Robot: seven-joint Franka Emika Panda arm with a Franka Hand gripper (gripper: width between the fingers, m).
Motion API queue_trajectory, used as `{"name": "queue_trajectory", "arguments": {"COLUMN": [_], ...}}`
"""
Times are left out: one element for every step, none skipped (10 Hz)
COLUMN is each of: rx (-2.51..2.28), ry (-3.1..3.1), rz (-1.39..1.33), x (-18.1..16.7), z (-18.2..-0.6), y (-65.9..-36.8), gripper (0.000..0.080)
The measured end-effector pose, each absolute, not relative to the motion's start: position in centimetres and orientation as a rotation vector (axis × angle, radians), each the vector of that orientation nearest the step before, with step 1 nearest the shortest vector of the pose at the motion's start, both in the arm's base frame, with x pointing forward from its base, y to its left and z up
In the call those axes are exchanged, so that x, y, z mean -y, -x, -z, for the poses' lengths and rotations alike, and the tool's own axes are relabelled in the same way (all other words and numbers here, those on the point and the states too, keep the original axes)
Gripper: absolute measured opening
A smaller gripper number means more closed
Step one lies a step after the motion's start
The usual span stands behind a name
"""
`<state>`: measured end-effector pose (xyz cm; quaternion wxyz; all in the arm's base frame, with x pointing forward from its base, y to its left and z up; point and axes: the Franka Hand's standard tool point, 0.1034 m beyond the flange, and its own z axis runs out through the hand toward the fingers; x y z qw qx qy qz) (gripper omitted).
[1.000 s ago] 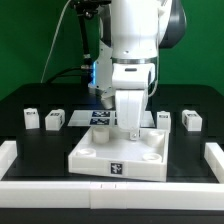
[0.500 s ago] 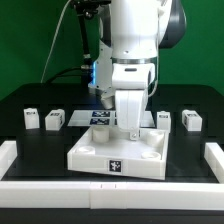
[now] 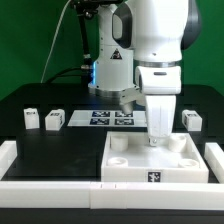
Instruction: Assemble one leg
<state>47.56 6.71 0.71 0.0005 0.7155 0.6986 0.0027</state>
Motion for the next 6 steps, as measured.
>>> {"name": "queue_trajectory", "arguments": {"rx": [-2.196, -2.202, -2.202, -2.200, -2.200, -2.200], "ry": [-2.246, -2.239, -2.235, -2.236, -2.236, -2.236], "rz": [-0.004, -0.008, -0.017, -0.019, -0.019, -0.019], "x": [-7.3, -8.0, -8.3, -8.3, -8.3, -8.3], "z": [-0.7, -0.7, -0.8, -0.7, -0.7, -0.7], "y": [-48.2, -49.2, -49.8, -49.9, -49.9, -49.9], "gripper": [0.0058, 0.0058, 0.0058, 0.0058, 0.0058, 0.0058]}}
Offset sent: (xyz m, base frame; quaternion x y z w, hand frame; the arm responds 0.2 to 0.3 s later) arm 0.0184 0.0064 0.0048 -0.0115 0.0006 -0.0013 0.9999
